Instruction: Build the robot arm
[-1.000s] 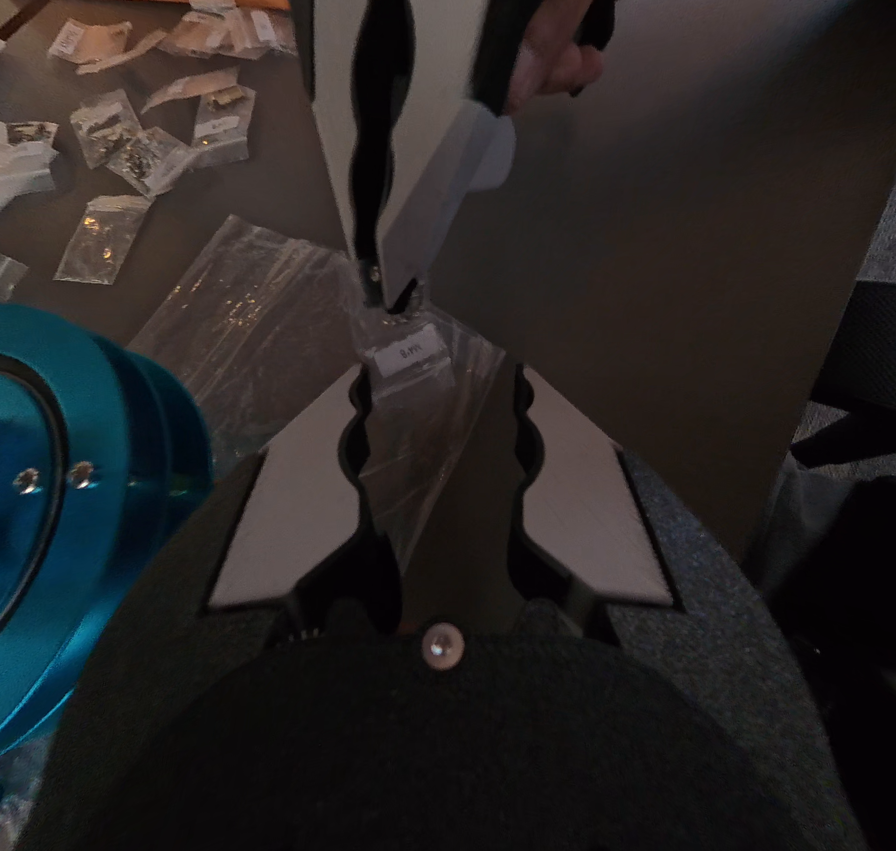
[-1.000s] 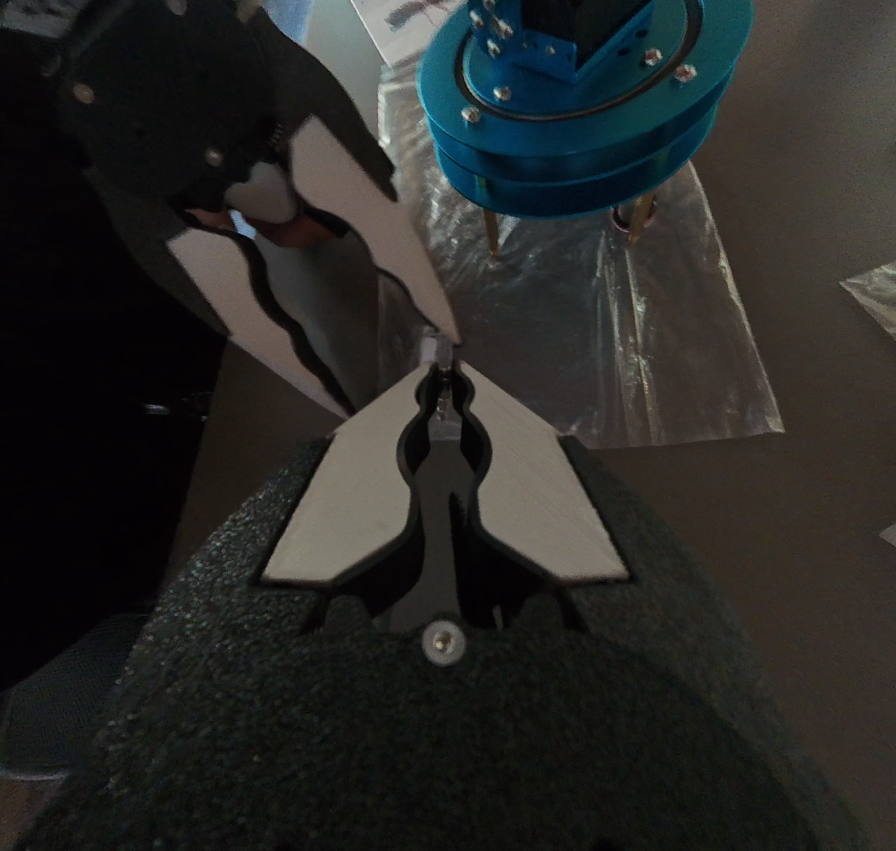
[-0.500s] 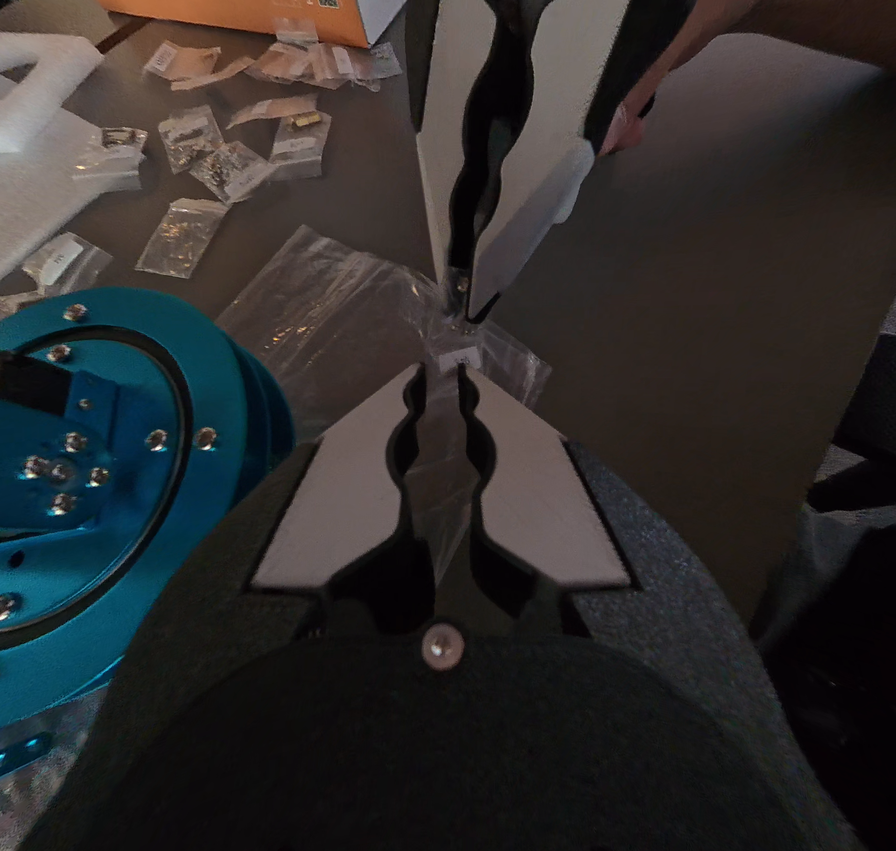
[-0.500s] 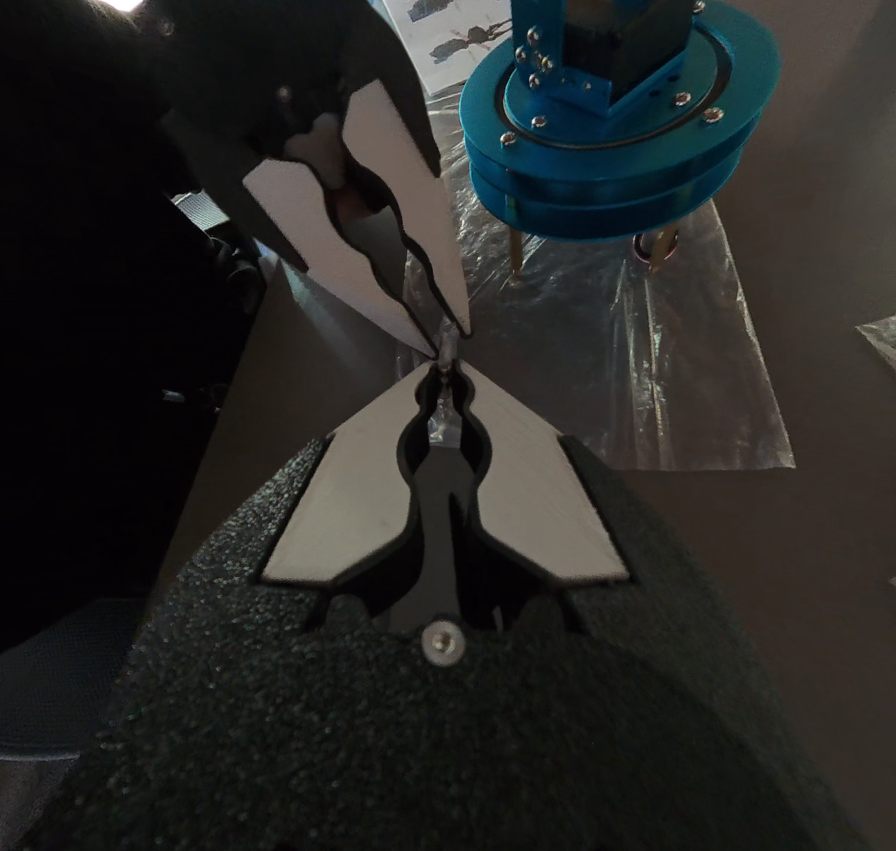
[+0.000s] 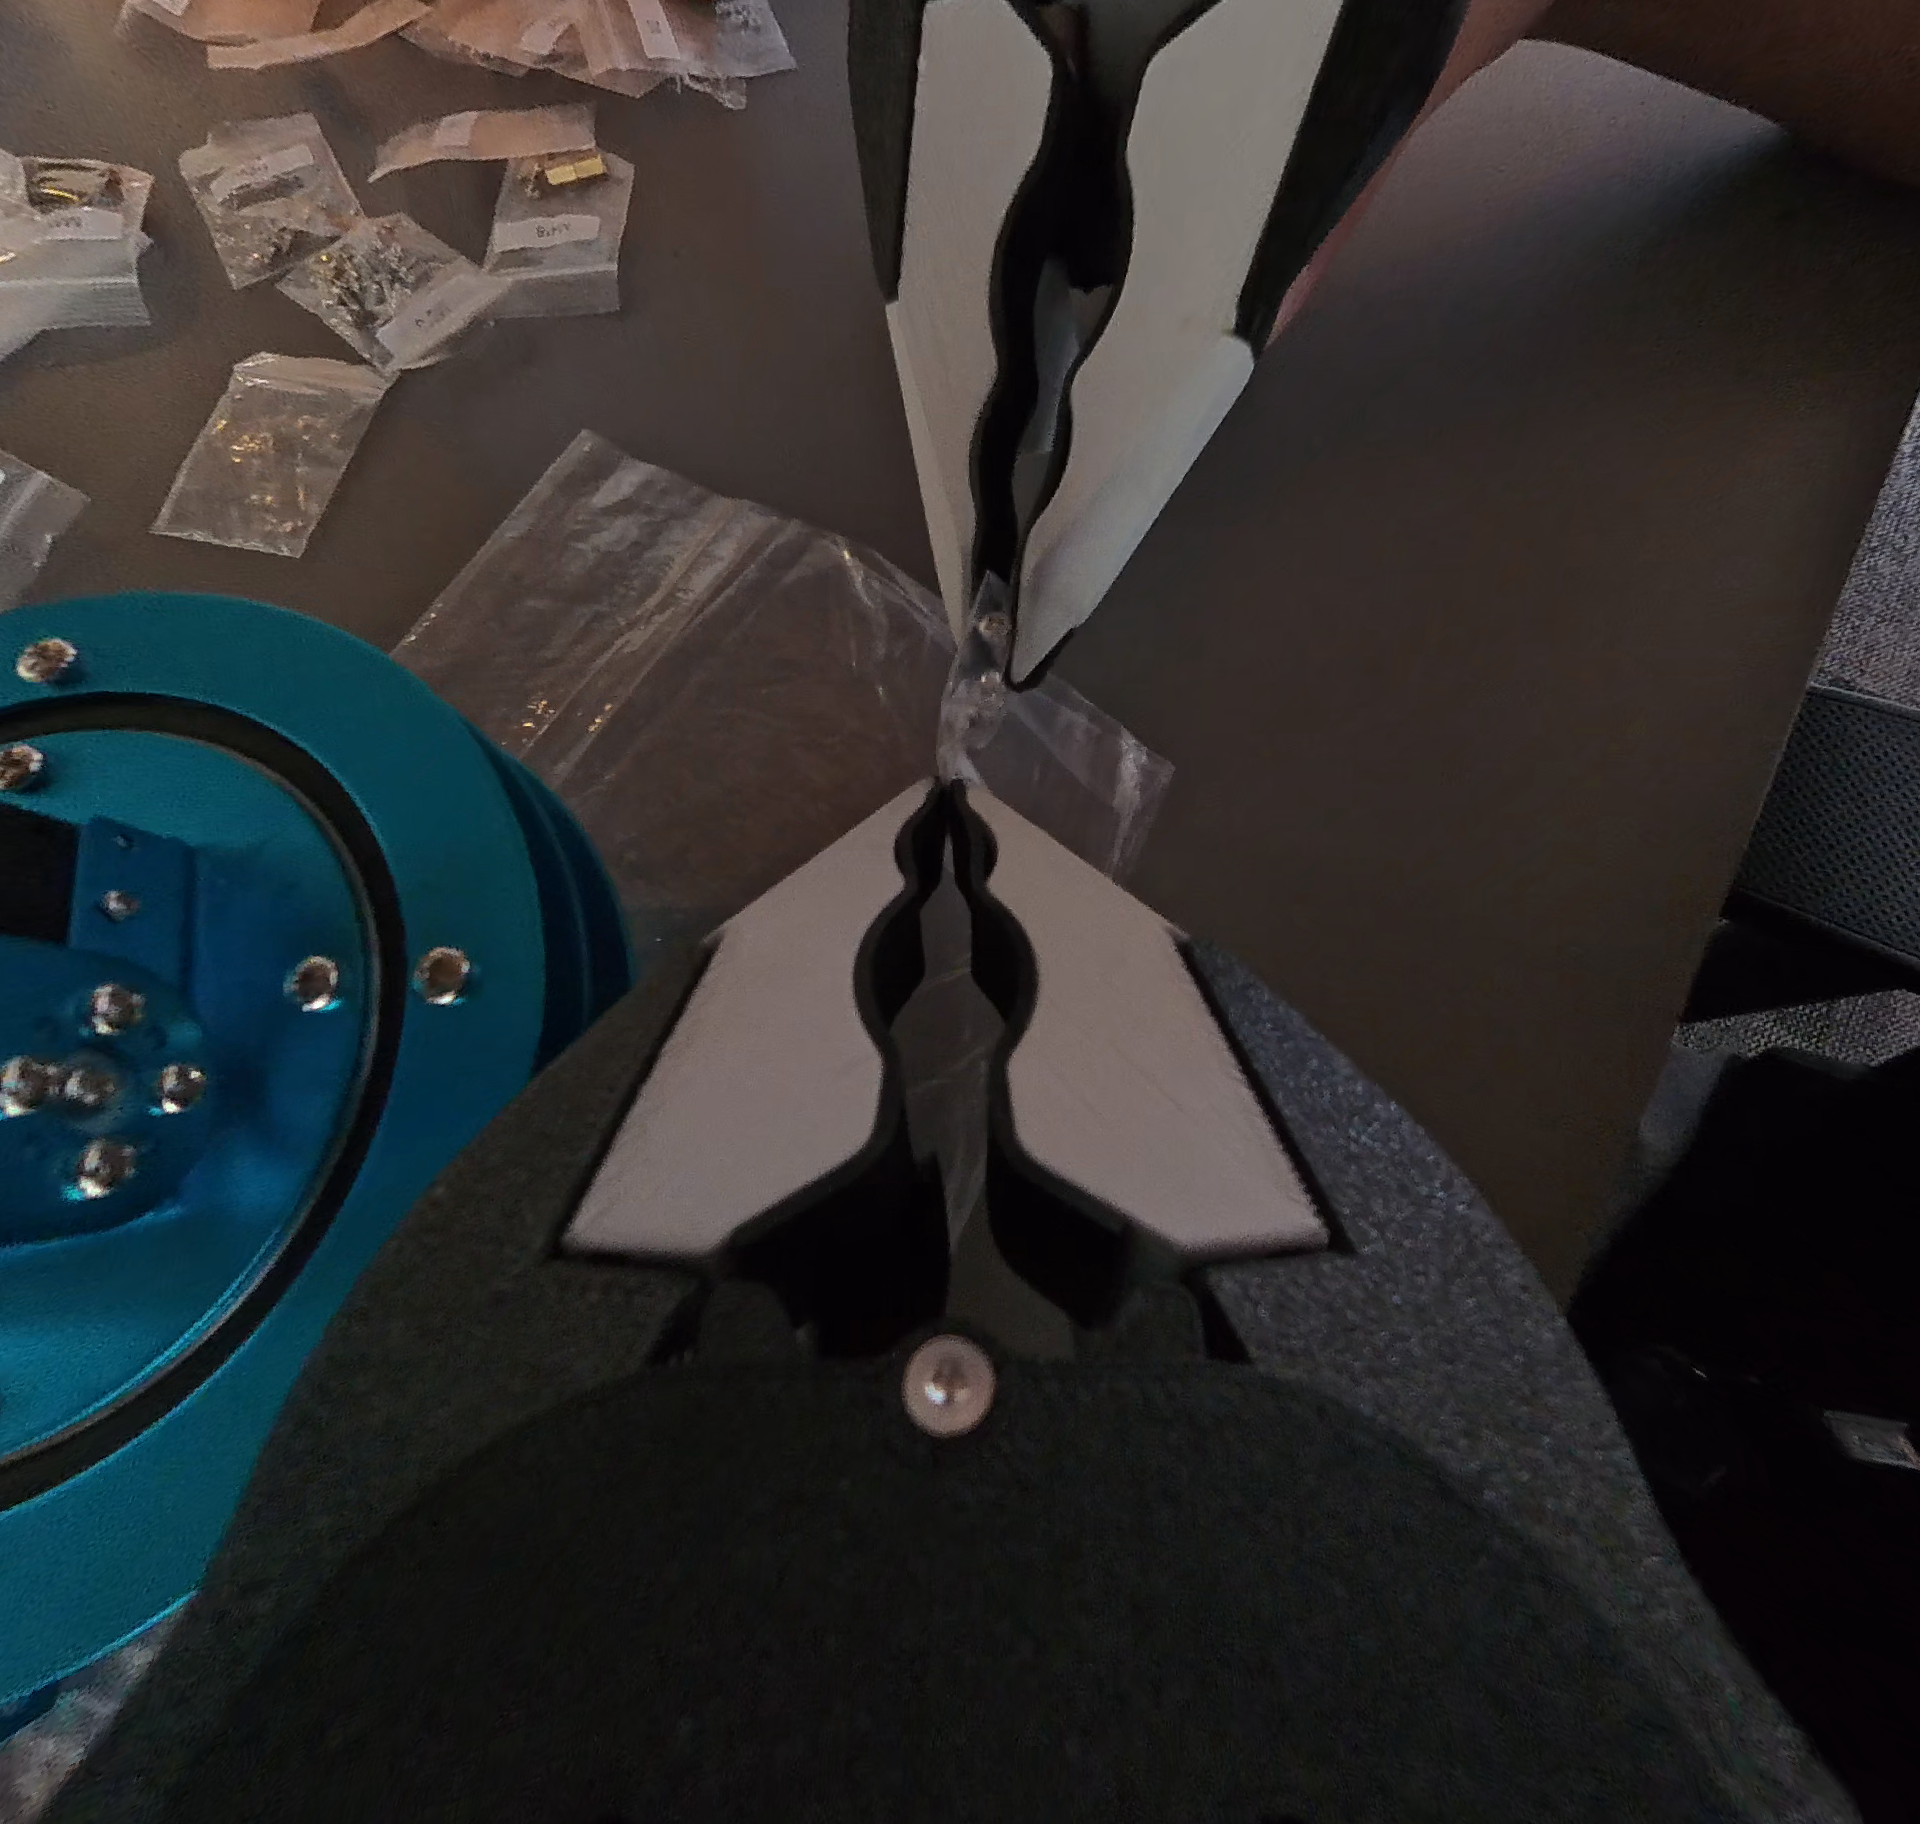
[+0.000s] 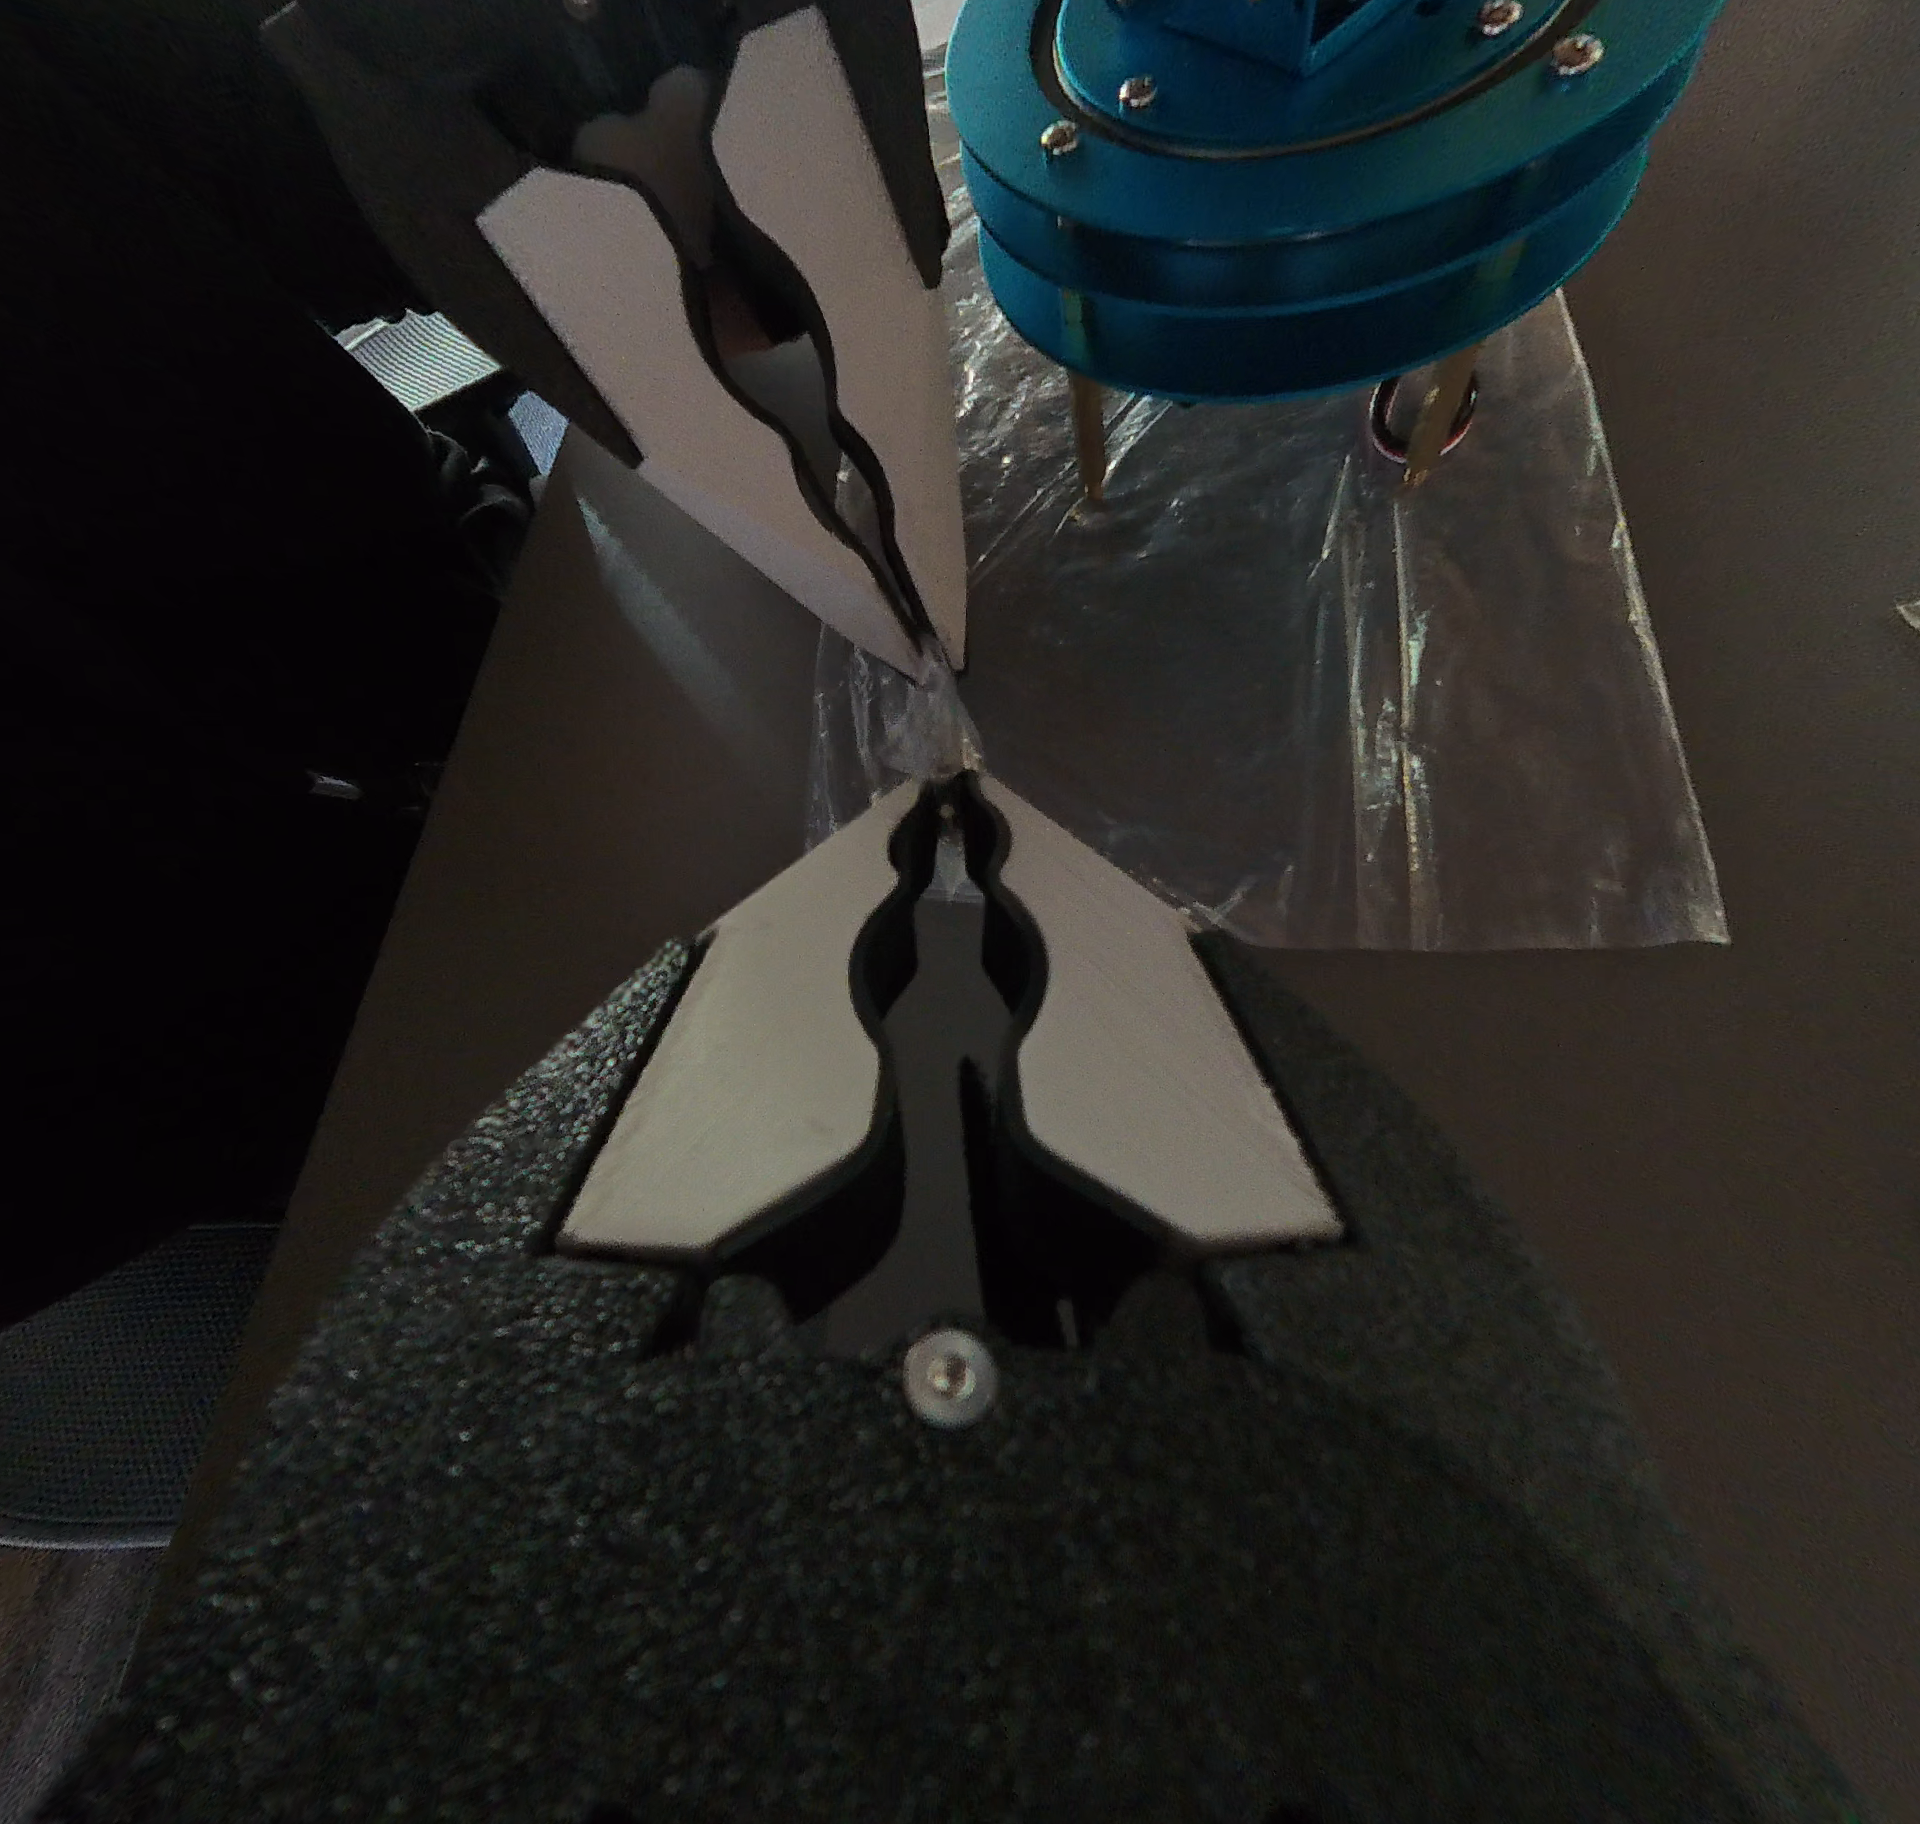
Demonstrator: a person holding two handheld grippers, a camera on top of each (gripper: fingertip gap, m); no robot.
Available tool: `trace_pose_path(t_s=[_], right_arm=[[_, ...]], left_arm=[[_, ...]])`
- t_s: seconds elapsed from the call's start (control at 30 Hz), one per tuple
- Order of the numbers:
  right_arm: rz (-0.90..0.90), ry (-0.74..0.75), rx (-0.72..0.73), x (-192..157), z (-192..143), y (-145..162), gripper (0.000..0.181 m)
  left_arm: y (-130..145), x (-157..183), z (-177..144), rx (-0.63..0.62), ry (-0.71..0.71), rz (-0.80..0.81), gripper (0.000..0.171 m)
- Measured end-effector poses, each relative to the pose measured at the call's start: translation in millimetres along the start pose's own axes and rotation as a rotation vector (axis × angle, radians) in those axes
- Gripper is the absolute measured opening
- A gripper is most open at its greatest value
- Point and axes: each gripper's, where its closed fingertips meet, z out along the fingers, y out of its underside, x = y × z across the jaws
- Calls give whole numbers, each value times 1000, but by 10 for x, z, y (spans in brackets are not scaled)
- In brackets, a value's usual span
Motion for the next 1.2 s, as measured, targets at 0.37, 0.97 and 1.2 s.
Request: trace_pose_path(t_s=[0.37,0.97,1.2], right_arm=[[161,-19,7,119,-46,17,3],[146,-56,89,59,-123,-118,2],[152,-254,246,-157,-331,-328,2]], left_arm=[[-60,5,-69,37,-72,66,27],[51,5,22,-24,-133,146,42],[-221,-2,-372,244,18,-22,33]])
